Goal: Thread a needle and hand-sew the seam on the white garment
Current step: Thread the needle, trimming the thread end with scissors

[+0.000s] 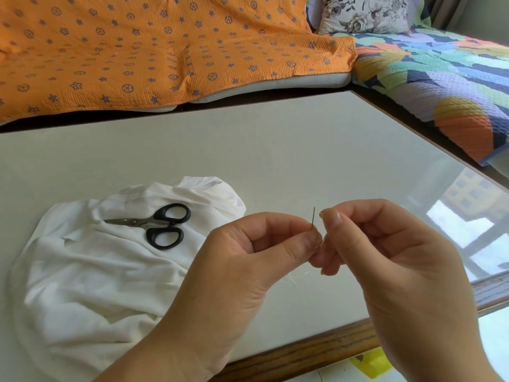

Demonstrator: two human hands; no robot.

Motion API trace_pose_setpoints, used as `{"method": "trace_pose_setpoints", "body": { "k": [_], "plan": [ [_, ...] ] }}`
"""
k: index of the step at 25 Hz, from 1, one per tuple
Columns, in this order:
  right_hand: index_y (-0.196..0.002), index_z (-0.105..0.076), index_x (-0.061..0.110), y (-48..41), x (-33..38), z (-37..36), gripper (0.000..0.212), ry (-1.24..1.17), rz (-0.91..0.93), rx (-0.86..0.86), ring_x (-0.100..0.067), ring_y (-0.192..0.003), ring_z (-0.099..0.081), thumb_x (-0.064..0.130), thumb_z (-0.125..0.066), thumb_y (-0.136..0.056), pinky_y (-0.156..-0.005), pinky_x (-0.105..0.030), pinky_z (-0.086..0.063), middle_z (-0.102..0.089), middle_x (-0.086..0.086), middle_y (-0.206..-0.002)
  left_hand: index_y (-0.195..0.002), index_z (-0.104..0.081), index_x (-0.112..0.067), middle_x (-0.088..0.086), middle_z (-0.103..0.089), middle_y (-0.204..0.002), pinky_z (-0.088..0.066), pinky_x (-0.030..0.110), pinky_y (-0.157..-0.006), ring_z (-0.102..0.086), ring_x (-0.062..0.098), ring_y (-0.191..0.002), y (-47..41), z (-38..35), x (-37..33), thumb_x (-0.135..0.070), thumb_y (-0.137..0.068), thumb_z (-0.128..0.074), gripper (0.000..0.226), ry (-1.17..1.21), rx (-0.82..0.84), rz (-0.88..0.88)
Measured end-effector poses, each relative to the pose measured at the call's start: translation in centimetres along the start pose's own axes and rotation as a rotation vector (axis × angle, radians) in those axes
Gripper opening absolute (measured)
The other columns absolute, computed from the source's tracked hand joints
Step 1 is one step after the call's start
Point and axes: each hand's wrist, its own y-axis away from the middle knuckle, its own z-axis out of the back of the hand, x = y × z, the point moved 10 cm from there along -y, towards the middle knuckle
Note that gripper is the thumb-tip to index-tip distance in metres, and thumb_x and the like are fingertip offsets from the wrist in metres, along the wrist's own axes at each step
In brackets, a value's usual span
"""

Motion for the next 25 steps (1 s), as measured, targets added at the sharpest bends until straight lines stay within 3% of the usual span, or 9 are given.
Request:
{"method": "trace_pose_setpoints", "body": {
  "k": [6,16,19,25],
  "plan": [
    [-0.074,-0.071,0.015,0.01,0.14,-0.1,0.008,0.003,0.01,0.001,-0.012,-0.048,-0.061,0.022,-0.067,-0.075,-0.051,-0.017,-0.049,-0.067,-0.009,-0.055,-0.078,-0.079,-0.018,0.003,-0.075,-0.073,-0.049,0.01,-0.064,-0.07,0.008,-0.07,-0.06,-0.04,0.0,-0.025,-0.066,-0.073,0.015,-0.023,0.004,-0.012],
    [-0.073,-0.068,0.013,0.2,0.46,0.09,0.006,0.004,0.024,-0.02,-0.014,-0.049,-0.064,0.017,-0.068,-0.077,-0.051,-0.016,-0.05,-0.067,-0.01,-0.056,-0.077,-0.079,-0.023,0.003,-0.076,-0.075,-0.05,0.011,-0.066,-0.072,0.01,-0.074,0.01,0.15,-0.08,-0.032,-0.062,-0.073,0.018,-0.041,-0.006,-0.012],
    [-0.07,-0.066,0.009,0.3,0.79,-0.05,0.016,0.007,0.02,-0.026,-0.013,-0.048,-0.064,0.017,-0.078,-0.076,-0.051,-0.016,-0.05,-0.067,-0.008,-0.055,-0.078,-0.078,-0.023,0.003,-0.076,-0.076,-0.05,0.011,-0.066,-0.072,0.01,-0.075,0.01,0.18,-0.03,-0.031,-0.063,-0.073,0.017,-0.051,-0.004,-0.015],
    [-0.068,-0.066,0.01,0.33,0.86,0.06,0.014,0.031,0.018,-0.035,-0.012,-0.047,-0.063,0.006,-0.071,-0.08,-0.05,-0.015,-0.049,-0.067,-0.008,-0.054,-0.08,-0.078,-0.022,0.003,-0.076,-0.077,-0.05,0.011,-0.067,-0.072,0.011,-0.076,0.06,0.16,-0.06,-0.03,-0.067,-0.074,0.016,-0.07,0.003,-0.026]
  ]
}}
